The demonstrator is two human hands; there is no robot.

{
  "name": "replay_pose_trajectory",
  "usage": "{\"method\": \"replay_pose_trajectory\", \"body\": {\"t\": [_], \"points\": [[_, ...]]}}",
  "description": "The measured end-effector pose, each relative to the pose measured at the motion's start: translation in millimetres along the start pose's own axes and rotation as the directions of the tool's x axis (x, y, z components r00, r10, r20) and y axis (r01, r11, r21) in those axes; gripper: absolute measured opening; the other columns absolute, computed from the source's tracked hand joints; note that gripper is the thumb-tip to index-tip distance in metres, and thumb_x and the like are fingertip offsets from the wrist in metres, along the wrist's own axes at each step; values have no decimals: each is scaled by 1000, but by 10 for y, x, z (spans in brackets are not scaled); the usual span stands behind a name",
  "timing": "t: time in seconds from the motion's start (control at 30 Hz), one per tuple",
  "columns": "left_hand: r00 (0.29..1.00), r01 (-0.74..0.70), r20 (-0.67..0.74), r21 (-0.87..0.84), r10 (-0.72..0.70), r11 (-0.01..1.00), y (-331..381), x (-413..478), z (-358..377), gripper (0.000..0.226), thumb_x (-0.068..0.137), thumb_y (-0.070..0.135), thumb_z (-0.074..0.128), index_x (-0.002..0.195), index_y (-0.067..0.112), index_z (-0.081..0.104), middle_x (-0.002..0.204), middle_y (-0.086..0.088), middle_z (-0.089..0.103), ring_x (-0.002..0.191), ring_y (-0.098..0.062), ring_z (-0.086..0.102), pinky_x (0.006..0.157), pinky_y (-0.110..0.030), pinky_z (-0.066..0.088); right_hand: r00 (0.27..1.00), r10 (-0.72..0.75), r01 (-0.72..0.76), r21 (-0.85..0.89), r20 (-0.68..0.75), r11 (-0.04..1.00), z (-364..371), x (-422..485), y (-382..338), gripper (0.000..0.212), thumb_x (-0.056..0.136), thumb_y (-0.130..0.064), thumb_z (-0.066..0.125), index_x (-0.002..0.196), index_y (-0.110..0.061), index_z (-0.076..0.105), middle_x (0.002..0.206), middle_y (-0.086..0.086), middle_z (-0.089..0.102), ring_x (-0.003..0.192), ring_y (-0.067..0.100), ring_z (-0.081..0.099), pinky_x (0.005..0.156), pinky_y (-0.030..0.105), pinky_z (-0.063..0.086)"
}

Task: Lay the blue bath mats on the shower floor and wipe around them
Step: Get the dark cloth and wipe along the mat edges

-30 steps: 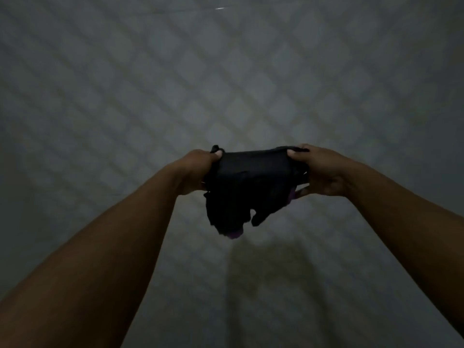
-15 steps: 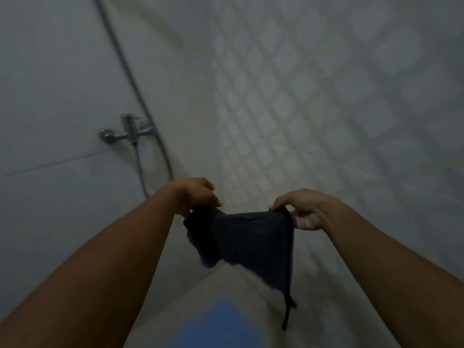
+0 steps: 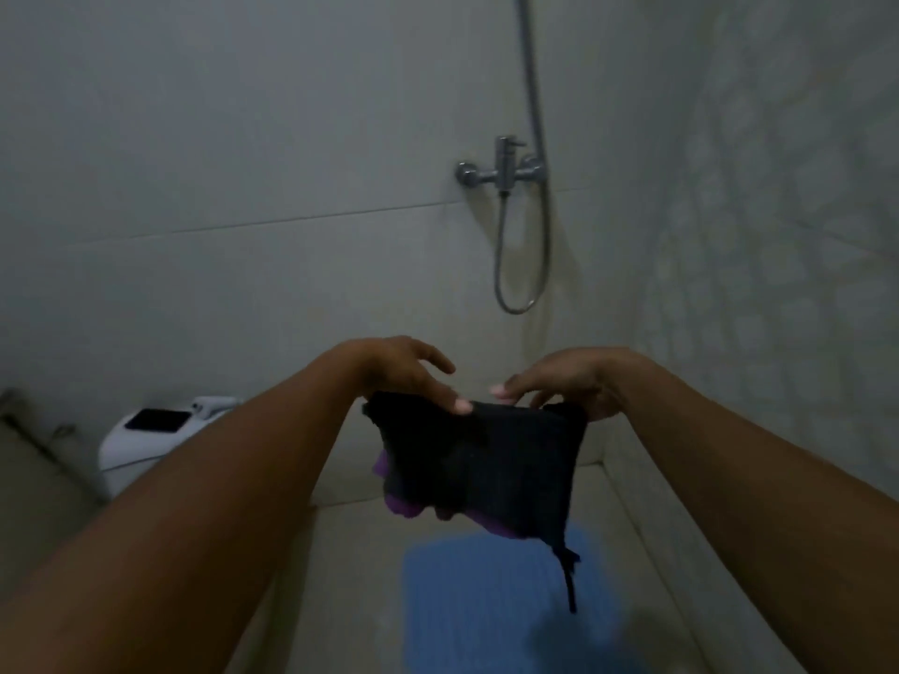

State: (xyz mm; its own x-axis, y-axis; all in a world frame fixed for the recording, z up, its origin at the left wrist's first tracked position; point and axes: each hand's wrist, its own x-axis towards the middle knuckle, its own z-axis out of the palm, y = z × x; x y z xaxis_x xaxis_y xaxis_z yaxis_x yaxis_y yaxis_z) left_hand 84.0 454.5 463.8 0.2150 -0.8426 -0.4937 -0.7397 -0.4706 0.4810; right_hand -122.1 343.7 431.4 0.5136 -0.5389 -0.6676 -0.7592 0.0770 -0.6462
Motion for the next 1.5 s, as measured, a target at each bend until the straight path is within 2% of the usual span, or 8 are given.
{"method": "replay_pose_trajectory", "body": {"t": [0.13,0.4,0.7,0.87,0.97,1.23,1.4,1.5], "points": [[992,101,24,450,-125,887,-510,-210,-169,69,57,60,89,118,32,71,121,1,68,107,-25,64,100,-46,53,952,102,14,-375,288,927,349,-56,-502,72,65,-37,92,122,-1,66,119,19,70,108,36,68,98,51,53],[986,158,-104,379,-128,912,-1539,-257,-426,45,81,52,77,107,15,76,104,-5,71,93,-24,68,91,-42,58,995,-101,35,-869,-18,494,1200,319,-1139,41,85,-31,73,116,-4,68,112,11,65,101,31,63,87,40,54],[970,115,-184,-230,-160,966,-2193,-213,-480,35,102,36,51,112,3,60,111,-16,66,100,-30,65,83,-36,49,966,-210,160,-294,-150,942,1732,674,-1213,38,99,-39,56,100,-2,63,92,13,68,79,28,66,64,36,55],[971,200,-39,-399,-235,895,-2194,-89,-164,46,105,46,39,116,6,59,109,-17,71,102,-34,68,99,-47,52,991,-99,95,44,88,994,2044,860,-1257,50,102,-47,44,118,-2,59,96,17,71,85,36,72,66,38,54],[982,187,98,-513,-160,838,-2291,-19,-61,43,94,38,48,124,9,59,110,-13,69,102,-30,65,88,-42,52,957,-117,68,187,267,980,2045,978,-1231,50,101,-35,32,124,4,54,95,21,70,92,40,72,74,40,56],[983,169,155,-571,-97,803,-2323,288,307,87,62,58,84,137,21,55,132,-5,63,120,-25,58,95,-41,53,952,-205,172,158,225,972,1855,1471,-957,31,98,5,41,122,1,62,109,23,70,87,29,73,73,36,60],[979,113,-83,-540,-187,834,-2565,914,867,24,89,28,75,104,15,63,103,-7,66,92,-19,64,72,-30,56,973,-175,153,148,148,977,1877,2264,-416,23,97,-1,52,114,-2,67,96,15,71,77,23,69,67,34,54],[969,106,-117,-595,-217,797,-2943,1375,1381,7,95,13,61,102,14,61,99,-10,64,87,-20,63,72,-30,57,992,-118,113,76,53,991,2038,2991,284,29,94,-17,59,121,-19,67,117,4,66,104,20,60,85,37,49]]}}
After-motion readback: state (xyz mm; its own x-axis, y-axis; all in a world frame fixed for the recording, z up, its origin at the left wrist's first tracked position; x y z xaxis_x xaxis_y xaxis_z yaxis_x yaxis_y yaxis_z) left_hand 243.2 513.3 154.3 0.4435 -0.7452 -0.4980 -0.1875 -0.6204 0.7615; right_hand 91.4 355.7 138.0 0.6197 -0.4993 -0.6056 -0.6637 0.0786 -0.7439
